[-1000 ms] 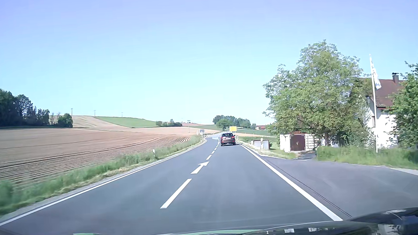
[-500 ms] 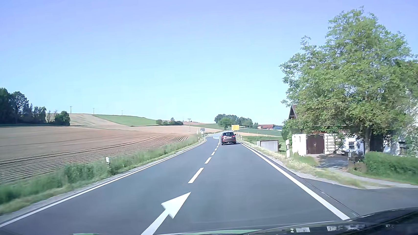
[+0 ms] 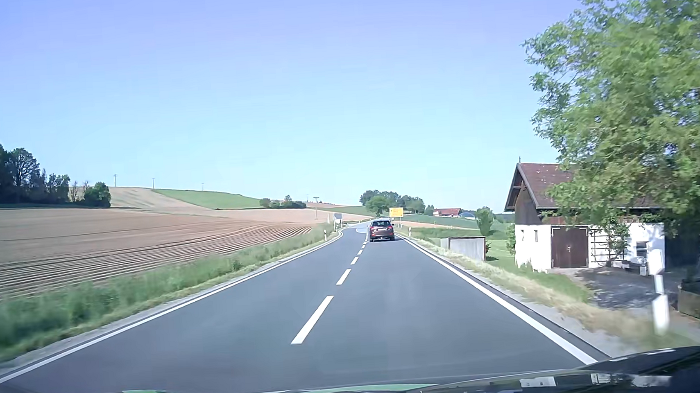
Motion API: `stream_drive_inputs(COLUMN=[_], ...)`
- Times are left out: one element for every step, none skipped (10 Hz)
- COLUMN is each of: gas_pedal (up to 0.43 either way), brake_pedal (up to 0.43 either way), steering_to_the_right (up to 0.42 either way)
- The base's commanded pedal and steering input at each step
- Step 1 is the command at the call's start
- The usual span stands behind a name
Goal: Follow the waypoints while adhering to traffic rules and regulations
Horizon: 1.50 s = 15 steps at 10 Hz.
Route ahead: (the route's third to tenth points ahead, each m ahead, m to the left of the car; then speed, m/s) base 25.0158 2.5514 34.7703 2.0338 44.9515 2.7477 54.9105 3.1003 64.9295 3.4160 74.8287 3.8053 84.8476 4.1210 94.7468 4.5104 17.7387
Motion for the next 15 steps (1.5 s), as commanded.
stream_drive_inputs(gas_pedal=[0.039,0.047,0.067,0.067,0.079,0.087,0.11,0.13,0.15,0.15,0.15,0.15,0.15,0.15,0.15], brake_pedal=[0.0,0.0,0.0,0.0,0.0,0.0,0.0,0.0,0.0,0.0,0.0,0.0,0.0,0.0,0.0], steering_to_the_right=[0.006,0.006,0.005,0.003,0.003,0.003,0.003,0.003,0.003,0.003,0.003,0.003,0.002,-0.001,-0.004])
